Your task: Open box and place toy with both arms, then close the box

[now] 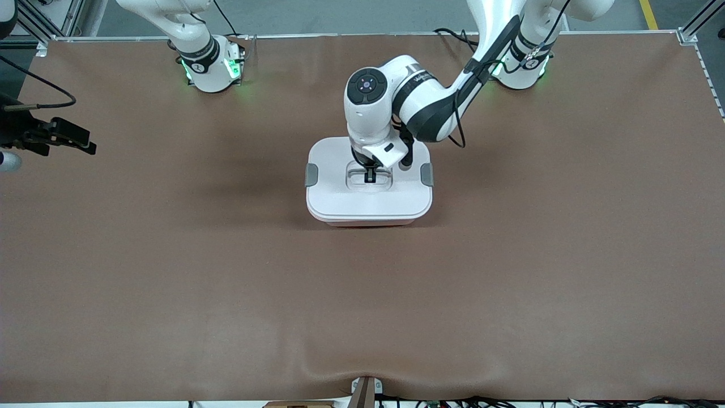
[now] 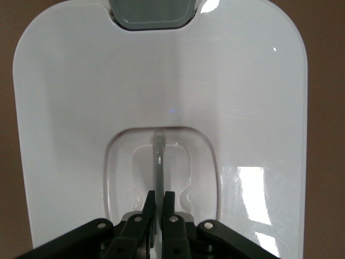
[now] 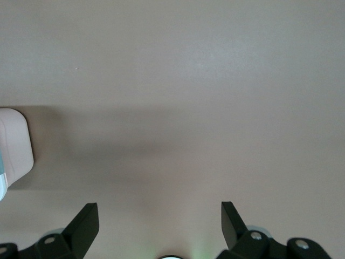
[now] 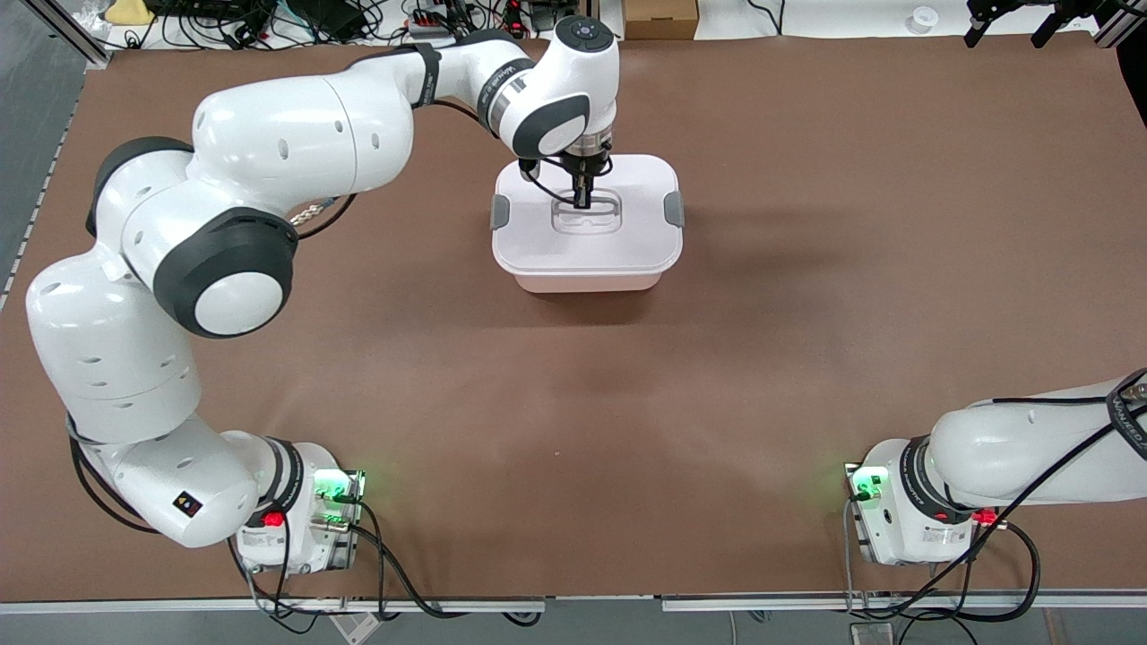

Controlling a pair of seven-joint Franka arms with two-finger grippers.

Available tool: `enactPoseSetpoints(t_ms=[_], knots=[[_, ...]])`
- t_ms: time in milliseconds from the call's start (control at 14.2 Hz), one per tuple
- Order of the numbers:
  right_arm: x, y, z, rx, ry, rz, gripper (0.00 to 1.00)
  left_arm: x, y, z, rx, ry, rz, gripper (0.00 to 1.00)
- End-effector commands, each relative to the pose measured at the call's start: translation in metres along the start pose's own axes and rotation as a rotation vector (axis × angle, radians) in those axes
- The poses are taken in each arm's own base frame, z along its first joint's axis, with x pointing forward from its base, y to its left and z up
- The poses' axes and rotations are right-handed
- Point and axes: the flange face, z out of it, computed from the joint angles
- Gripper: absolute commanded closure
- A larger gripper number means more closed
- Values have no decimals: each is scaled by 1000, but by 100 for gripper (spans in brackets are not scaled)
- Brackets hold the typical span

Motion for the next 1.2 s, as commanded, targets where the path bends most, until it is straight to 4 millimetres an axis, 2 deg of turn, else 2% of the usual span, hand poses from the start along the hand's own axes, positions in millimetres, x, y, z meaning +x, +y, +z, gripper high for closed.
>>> enactPoseSetpoints(t_ms=[0,352,564,705,775,916,986,1127], knots=[[0,2,-2,-9,2,10,0,16,16,27,5,60,-1,100],[1,2,-2,-9,3,10,0,17,26,21,-5,43,-71,100],[1,2,-2,-9,3,10,0,12,21,34,2,58,-60,100],[1,2,-2,-9,5,10,0,11,21,31,-27,75,-34,100],[1,2,-2,-9,5,10,0,11,22,24,-35,72,-27,87],[1,2,-2,-9,5,10,0,9,22,2,-33,57,-35,23],[1,2,-2,-9,5,10,0,9,24,-10,-38,61,-39,0],[1,1,-1,-9,3,9,0,13,27,-26,-28,86,-39,0]])
